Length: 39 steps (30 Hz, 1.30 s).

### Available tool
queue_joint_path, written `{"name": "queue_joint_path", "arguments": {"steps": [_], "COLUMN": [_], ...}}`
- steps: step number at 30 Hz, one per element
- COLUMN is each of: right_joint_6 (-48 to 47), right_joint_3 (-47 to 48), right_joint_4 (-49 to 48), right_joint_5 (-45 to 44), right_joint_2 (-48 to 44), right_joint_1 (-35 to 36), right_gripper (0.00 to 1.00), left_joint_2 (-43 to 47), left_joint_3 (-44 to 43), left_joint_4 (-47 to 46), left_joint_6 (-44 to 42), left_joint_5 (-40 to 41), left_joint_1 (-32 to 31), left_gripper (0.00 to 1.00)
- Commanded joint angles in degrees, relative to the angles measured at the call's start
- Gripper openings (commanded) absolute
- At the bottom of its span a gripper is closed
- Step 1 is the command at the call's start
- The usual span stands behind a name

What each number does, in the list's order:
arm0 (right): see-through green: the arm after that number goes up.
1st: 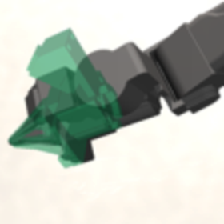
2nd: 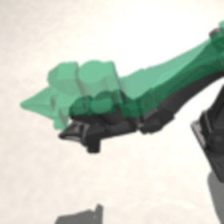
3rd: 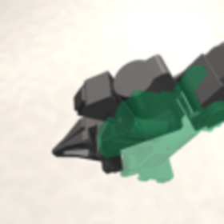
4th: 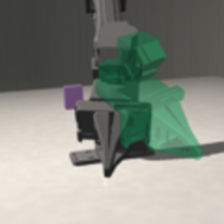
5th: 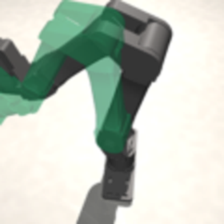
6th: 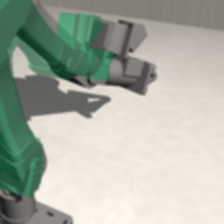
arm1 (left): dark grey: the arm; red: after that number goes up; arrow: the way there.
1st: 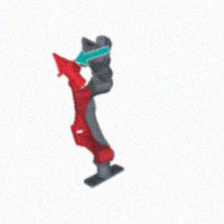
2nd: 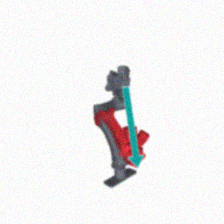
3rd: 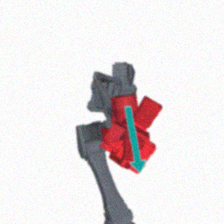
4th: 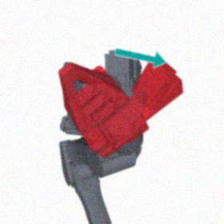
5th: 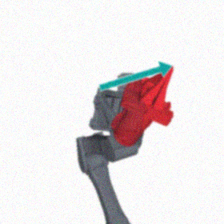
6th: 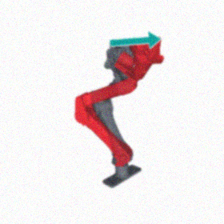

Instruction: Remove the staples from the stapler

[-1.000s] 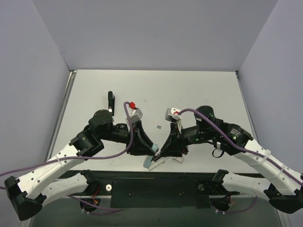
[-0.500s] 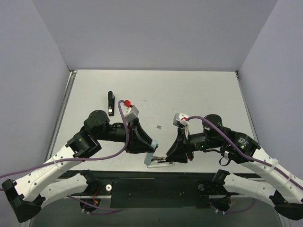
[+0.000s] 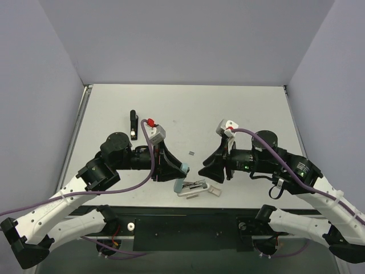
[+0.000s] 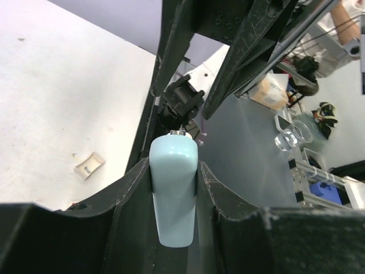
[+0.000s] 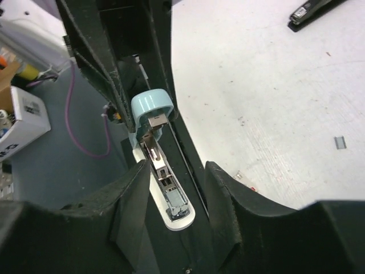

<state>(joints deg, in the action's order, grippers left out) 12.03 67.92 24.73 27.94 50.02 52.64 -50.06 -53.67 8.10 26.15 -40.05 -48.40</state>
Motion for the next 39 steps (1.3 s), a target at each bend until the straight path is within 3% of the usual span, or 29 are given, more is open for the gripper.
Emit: {"name": "queue_joint_path", "arguments": {"steps": [1, 6, 9, 24, 39], "right_joint_6": [2.2, 6.3, 8.3, 12.0, 16.8], "right_joint_3": [1.0, -4.1, -6.1, -14.8, -24.1], "right_joint_4": [-1.7, -7.9, -12.1, -28.5, -37.1], "right_joint_5": [-8.4, -13.5, -18.1, -21.9, -23.4], "right_joint_2": [2.5, 4.0, 5.5, 13.4, 15.3], "right_joint_1": [0.4, 0.4, 0.4, -1.8, -1.8], "right_gripper": [0.35, 0.17, 0.00, 0.00, 0.00], "left_joint_2": [0.5, -0.5, -1.4, -9.7, -11.2], "left_joint_3": [-3.5, -3.9, -4.1, -7.5, -5.5], "left_joint_4": [1.9, 2.9, 2.8, 4.1, 0.0], "left_joint_6": [-2.5, -2.9, -3.6, -6.6, -4.0], "left_joint_5": [7.9, 12.5, 14.9, 25.7, 39.4], "left_joint_1": [-0.1, -0.2, -0.1, 0.7, 2.3], "left_gripper": [0.00, 0.00, 0.00, 0.00, 0.00]}}
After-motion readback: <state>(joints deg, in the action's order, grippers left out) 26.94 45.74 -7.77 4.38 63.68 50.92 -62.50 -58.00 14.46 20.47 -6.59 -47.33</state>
